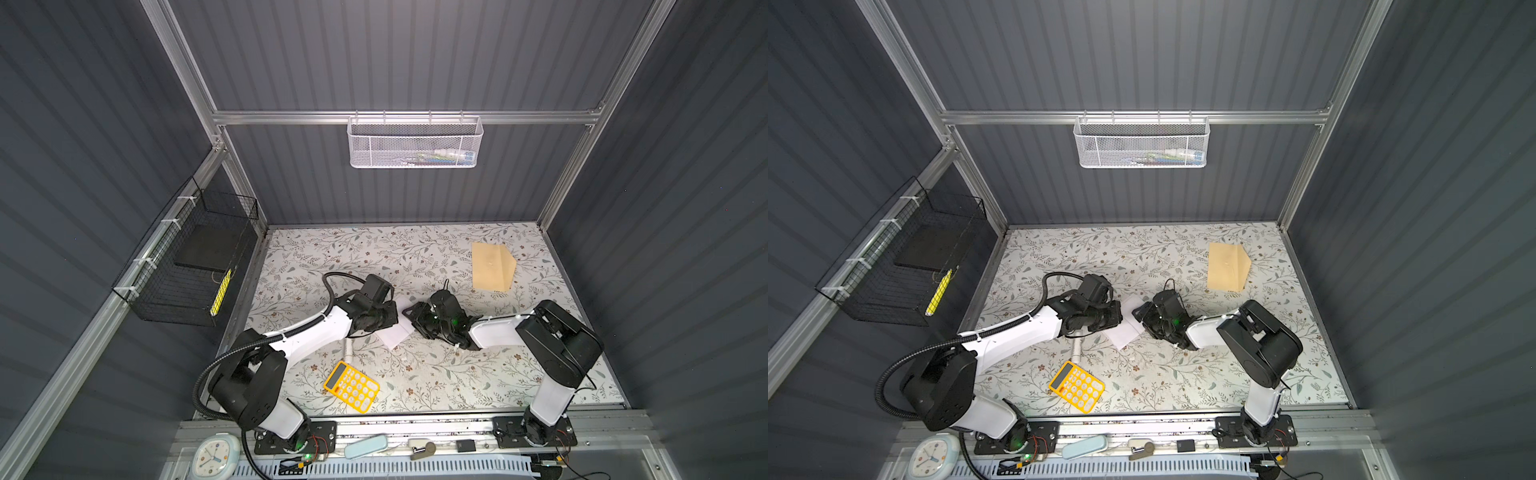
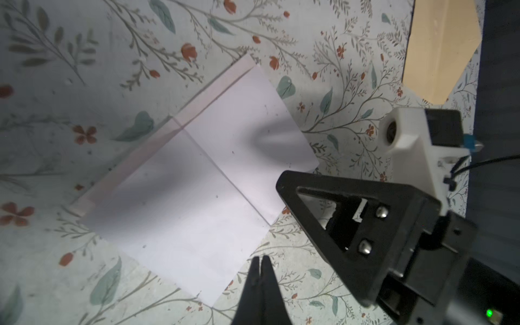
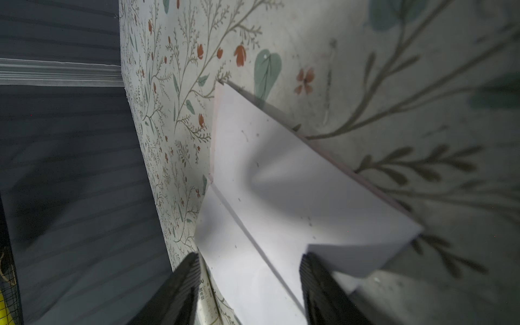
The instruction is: Place the letter into the envelope and seal it
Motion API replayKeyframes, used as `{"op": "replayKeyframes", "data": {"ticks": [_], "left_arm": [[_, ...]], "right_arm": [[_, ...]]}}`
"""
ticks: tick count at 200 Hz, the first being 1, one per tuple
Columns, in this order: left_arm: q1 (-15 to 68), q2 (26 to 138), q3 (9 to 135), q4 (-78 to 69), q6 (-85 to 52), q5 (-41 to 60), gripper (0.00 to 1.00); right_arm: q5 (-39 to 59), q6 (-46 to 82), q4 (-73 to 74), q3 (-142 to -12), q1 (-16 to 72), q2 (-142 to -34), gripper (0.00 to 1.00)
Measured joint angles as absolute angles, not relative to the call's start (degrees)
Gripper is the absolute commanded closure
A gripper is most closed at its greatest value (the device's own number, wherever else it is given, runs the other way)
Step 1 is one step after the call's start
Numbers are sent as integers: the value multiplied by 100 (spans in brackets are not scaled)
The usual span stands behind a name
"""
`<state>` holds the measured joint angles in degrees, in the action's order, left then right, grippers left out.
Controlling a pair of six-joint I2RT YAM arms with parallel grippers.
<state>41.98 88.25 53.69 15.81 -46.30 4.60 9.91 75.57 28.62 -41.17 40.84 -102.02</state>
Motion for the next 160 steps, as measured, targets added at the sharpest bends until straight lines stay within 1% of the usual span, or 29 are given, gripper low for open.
{"op": "replayKeyframes", "data": {"ticks": [36,59,86,143,160], "left_arm": [[4438,9070,5057,1297,-4893,478,100],[4510,9258,5017,1181,-5006,480,100],[4582,9476,5011,1109,-5094,475,100],[4652,9526,4781,956,-5238,454,100],[4665,9507,4740,888,-5251,443,100]], "right_arm": [[917,7603,2803,-4108,4128,-10202,72],[862,7599,2762,-4077,4139,-10191,80],[851,7572,2663,-4075,4141,-10143,86],[821,7212,2091,-4104,4141,-9537,88],[858,7019,1881,-4182,4141,-9382,91]]}}
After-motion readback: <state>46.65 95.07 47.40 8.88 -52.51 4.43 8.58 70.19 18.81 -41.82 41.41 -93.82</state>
